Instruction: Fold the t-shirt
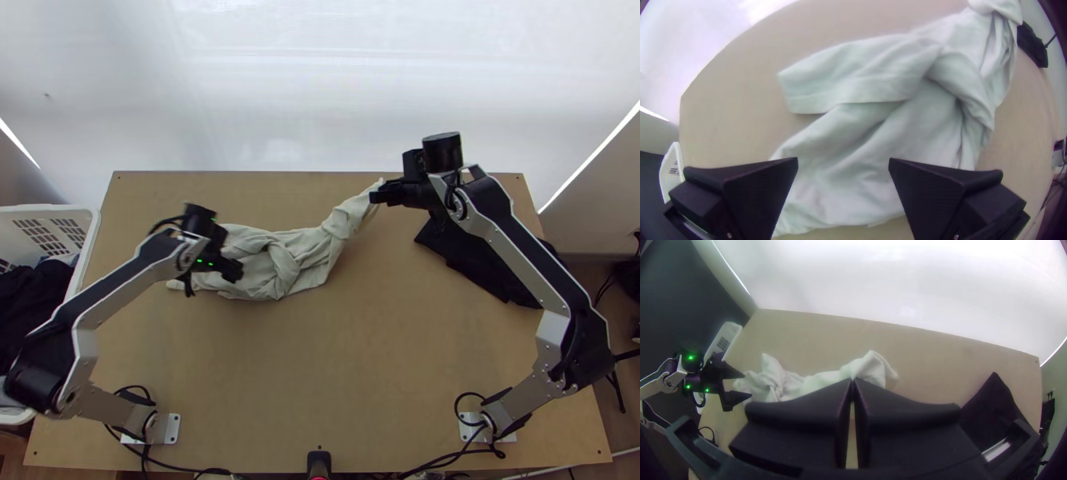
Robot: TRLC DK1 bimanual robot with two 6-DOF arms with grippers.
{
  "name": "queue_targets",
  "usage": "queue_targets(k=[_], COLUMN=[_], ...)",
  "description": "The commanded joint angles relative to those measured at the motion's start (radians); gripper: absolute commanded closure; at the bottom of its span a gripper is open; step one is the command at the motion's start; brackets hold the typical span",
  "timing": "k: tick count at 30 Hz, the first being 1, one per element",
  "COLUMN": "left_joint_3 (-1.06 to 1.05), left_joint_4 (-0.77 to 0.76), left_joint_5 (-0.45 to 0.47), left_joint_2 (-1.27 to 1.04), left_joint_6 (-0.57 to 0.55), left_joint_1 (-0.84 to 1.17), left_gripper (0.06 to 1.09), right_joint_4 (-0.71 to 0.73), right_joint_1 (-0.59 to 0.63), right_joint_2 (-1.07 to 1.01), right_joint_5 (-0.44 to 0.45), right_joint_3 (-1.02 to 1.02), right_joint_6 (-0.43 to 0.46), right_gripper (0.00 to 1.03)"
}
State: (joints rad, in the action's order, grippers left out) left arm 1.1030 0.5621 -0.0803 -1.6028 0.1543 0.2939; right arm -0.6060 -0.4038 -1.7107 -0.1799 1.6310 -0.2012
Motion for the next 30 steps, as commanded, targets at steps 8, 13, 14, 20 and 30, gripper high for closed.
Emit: queue_targets(k=[8, 13, 14, 20, 30], left_joint_3=[0.034, 0.029, 0.047, 0.198, 0.391], left_joint_4=[-0.021, -0.126, -0.103, -0.064, 0.048], left_joint_5=[-0.013, -0.042, -0.042, -0.038, -0.021], left_joint_2=[-0.137, -0.08, -0.078, -0.051, -0.221], left_joint_6=[-0.032, -0.032, -0.033, -0.182, -0.259], left_joint_1=[0.09, 0.09, 0.083, -0.114, -0.461], left_gripper=[0.24, 1.05, 1.05, 1.05, 1.05], right_joint_4=[0.02, 0.02, 0.02, 0.02, 0.02], right_joint_1=[-0.013, -0.02, -0.02, -0.015, -0.012], right_joint_2=[-0.01, -0.01, -0.01, -0.012, -0.017], right_joint_5=[-0.001, 0.0, -0.001, 0.0, 0.0], right_joint_3=[0.003, 0.001, 0.0, -0.007, -0.022], right_joint_6=[0.002, 0.002, 0.003, 0.008, 0.009], right_gripper=[1.0, 1.0, 1.0, 1.0, 1.0])
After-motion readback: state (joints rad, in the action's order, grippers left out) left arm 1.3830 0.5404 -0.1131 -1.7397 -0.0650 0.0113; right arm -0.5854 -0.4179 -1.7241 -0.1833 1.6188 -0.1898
